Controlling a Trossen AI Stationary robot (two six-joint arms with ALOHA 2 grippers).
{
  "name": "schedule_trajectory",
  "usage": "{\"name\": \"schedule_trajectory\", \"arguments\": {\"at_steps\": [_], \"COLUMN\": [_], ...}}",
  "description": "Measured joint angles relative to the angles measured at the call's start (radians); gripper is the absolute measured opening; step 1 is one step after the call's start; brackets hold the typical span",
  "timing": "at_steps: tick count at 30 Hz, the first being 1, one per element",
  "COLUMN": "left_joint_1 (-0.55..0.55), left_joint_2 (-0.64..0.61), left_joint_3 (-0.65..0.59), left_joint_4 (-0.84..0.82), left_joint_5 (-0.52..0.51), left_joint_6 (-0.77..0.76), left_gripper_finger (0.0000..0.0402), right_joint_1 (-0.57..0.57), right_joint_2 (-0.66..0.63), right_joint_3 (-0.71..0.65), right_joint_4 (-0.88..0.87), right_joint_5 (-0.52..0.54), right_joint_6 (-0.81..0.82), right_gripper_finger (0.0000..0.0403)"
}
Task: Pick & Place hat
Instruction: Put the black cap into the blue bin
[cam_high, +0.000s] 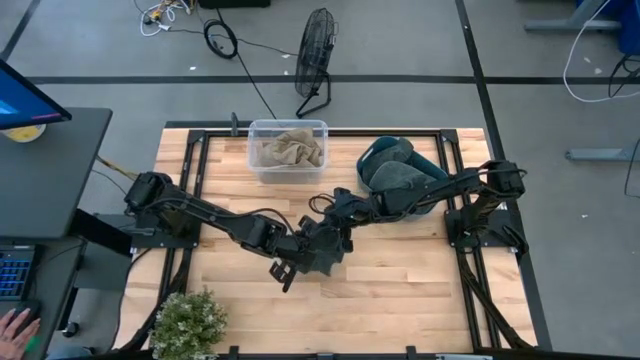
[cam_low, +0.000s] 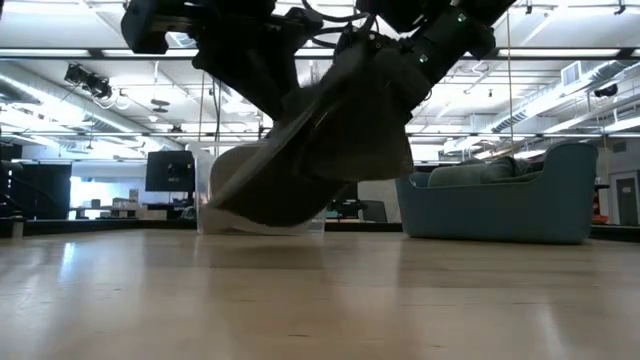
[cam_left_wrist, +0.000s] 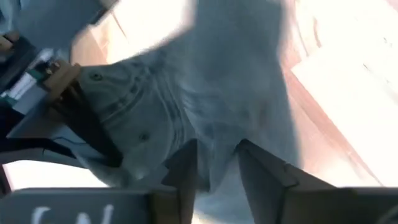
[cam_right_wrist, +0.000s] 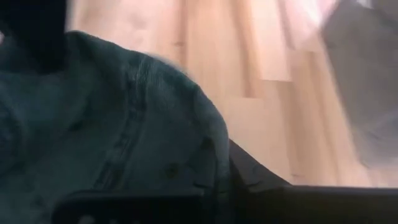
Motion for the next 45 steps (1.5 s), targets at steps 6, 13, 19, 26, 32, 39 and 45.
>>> {"name": "schedule_trajectory", "arguments": {"at_steps": [6,13,19,26,32,39,45], "left_joint_1": [-0.008,-0.024,-0.009,0.04,0.08,0.116,0.136], "left_joint_2": [0.0,-0.001,-0.001,-0.001,-0.001,-0.001,-0.001], "left_joint_3": [0.0,0.0,0.0,0.0,0.0,0.0,0.0], "left_joint_4": [0.001,-0.001,-0.001,-0.002,-0.002,-0.006,-0.006], "left_joint_5": [-0.02,-0.099,-0.102,-0.103,-0.103,-0.102,-0.103], "left_joint_6": [-0.054,-0.123,-0.123,-0.123,-0.148,-0.148,-0.149], "left_gripper_finger": [0.0174,0.0203,0.0198,0.0198,0.0197,0.0197,0.0197], "right_joint_1": [0.001,0.014,-0.003,-0.146,-0.299,-0.411,-0.437], "right_joint_2": [-0.068,-0.314,-0.579,-0.688,-0.67,-0.67,-0.669], "right_joint_3": [0.0,0.0,0.0,0.0,-0.051,-0.262,-0.308], "right_joint_4": [-0.09,-0.42,-0.74,-0.862,-0.861,-0.672,-0.681], "right_joint_5": [0.11,0.2,0.53,0.574,0.432,0.451,0.525], "right_joint_6": [0.025,0.062,0.002,-0.179,-0.262,-0.368,-0.361], "right_gripper_finger": [0.0008,0.0008,0.0008,0.0008,0.0008,0.001,0.0047]}}
